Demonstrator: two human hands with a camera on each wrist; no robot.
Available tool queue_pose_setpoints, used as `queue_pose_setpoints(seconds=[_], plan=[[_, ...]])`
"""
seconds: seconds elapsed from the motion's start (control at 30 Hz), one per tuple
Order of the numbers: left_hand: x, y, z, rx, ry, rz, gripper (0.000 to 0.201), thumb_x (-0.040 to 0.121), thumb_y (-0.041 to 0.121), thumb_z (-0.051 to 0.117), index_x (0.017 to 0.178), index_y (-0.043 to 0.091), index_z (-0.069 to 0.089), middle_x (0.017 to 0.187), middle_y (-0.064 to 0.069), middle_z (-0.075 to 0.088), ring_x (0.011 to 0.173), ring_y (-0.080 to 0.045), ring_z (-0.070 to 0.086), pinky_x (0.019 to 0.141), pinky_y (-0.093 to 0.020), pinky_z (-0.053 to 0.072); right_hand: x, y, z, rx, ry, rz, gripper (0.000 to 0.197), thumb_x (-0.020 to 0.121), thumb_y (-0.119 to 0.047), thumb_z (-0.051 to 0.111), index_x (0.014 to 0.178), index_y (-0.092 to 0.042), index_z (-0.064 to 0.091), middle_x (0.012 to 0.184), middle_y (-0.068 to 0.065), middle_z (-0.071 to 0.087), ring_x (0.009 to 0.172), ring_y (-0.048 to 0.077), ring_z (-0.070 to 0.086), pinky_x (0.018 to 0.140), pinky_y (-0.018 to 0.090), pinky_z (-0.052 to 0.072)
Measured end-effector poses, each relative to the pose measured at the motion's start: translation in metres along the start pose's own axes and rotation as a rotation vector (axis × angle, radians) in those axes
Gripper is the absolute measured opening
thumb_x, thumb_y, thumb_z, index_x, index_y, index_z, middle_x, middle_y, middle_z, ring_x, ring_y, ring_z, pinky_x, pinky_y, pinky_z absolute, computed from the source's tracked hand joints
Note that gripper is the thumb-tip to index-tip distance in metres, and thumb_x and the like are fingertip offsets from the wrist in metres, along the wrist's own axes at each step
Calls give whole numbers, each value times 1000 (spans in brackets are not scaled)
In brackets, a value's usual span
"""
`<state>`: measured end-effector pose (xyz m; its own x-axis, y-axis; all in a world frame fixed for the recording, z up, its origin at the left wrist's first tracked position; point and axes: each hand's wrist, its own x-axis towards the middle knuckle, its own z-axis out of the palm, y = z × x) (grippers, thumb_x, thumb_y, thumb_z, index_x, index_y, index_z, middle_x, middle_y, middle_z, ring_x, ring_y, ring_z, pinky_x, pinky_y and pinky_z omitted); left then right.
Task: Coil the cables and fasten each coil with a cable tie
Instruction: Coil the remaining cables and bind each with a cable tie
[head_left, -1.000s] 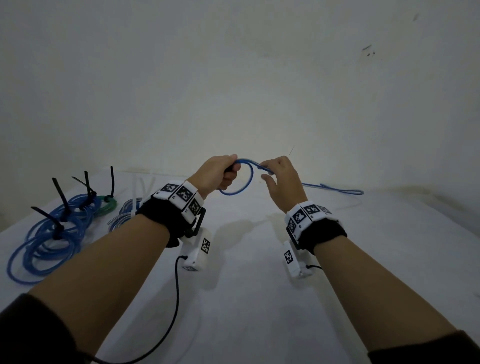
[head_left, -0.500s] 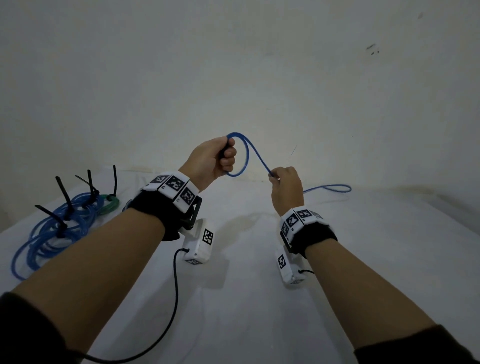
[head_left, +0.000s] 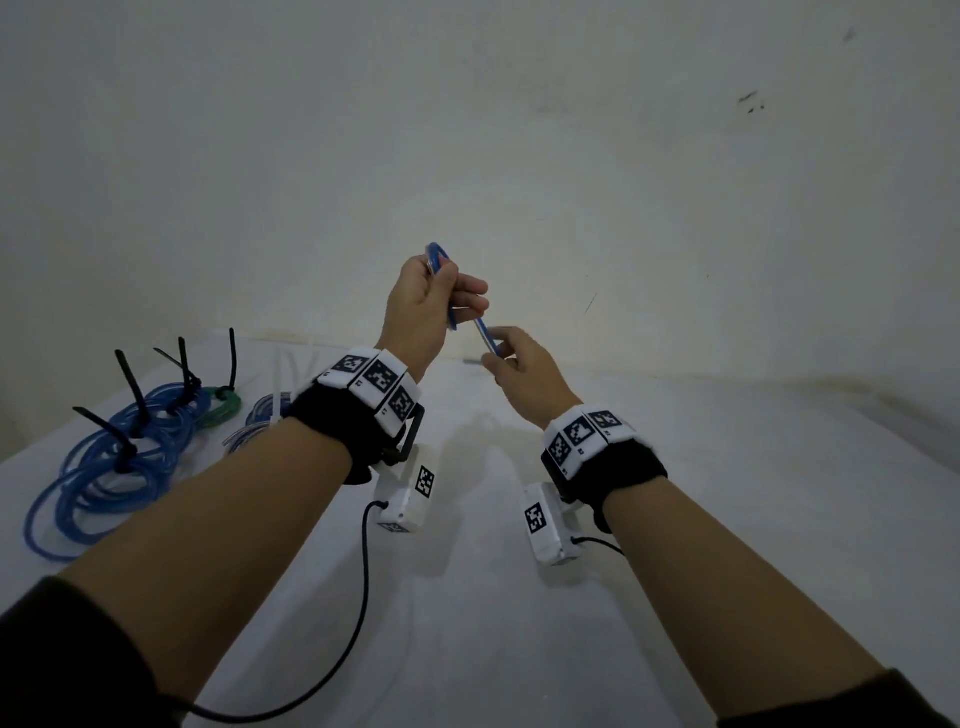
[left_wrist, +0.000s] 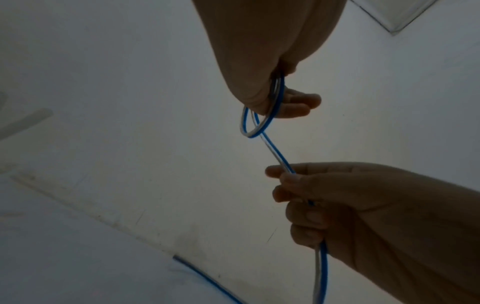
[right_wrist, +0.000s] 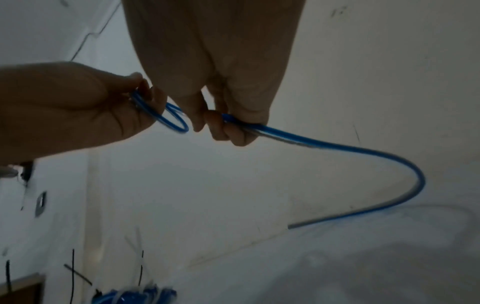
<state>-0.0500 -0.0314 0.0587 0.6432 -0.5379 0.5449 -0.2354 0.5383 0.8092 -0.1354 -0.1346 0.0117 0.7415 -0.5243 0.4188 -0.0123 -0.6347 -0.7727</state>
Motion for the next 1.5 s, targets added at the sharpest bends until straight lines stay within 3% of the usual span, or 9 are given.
queue_pose_setpoints(seconds=[0.17,0.33,0.5,0.73,0.87,0.97,1.07,1.33,1.5], plan=[[1,-5,3,-29,84,41,11,100,13,35,95,7,41,87,-12,64,70,-15,69,66,-26,57,-6,6,1,-214,117,-158,11,88,-9,58,99,-8,55,87,6,56,76,22,53,72,30,44],[-5,-19,-2,422,-55,108,8,98,13,40,90,13,40,88,-9,63,81,-20,69,78,-35,57,-9,-2,0,-329,43,-274,24,91,-11,55,114,-6,61,90,6,53,81,11,43,70,16,27],[-8,-25,-10,779,-139,84,11,99,19,38,93,10,39,73,-5,64,65,-17,66,70,-43,56,-11,-3,-7,-365,69,-422,14,80,6,56,92,-2,57,91,10,53,72,13,44,64,16,33],[-8,-17,-9,1098,-248,39,24,99,24,31,86,9,45,68,3,58,58,-15,56,60,-30,44,-10,-3,-15,-806,384,-645,19,80,-31,55,77,-23,72,81,-4,64,77,26,54,69,30,28],[-7,-15,-11,1136,-287,-8,30,100,27,29,90,13,53,62,8,55,71,-20,54,72,-35,45,-9,7,-21,-868,508,-593,28,79,-3,56,96,-19,72,87,7,60,77,29,52,66,30,28],[-7,-15,-11,1117,-321,-34,35,100,29,28,83,13,54,66,3,54,73,-25,54,75,-39,47,-10,8,-22,-821,478,-515,35,76,9,56,105,-7,67,85,12,61,68,30,54,55,31,43],[-8,-14,-11,1054,-327,-56,41,99,32,28,78,16,59,78,-5,62,78,-28,57,80,-43,48,-14,7,-21,-706,438,-401,12,86,-7,62,97,-4,62,87,13,61,68,31,54,54,37,48],[-9,-4,-12,1065,-423,-24,40,97,40,39,74,16,61,63,2,51,62,-17,47,62,-30,36,-5,14,-27,-599,112,-352,21,97,-14,44,90,1,59,89,15,58,80,32,49,75,33,30],[-8,-3,-16,885,-445,-221,48,99,38,34,64,18,60,56,2,43,52,-14,37,55,-25,31,-6,24,-24,-477,34,-385,31,95,-21,29,91,-3,54,84,9,53,77,21,38,72,25,18]])
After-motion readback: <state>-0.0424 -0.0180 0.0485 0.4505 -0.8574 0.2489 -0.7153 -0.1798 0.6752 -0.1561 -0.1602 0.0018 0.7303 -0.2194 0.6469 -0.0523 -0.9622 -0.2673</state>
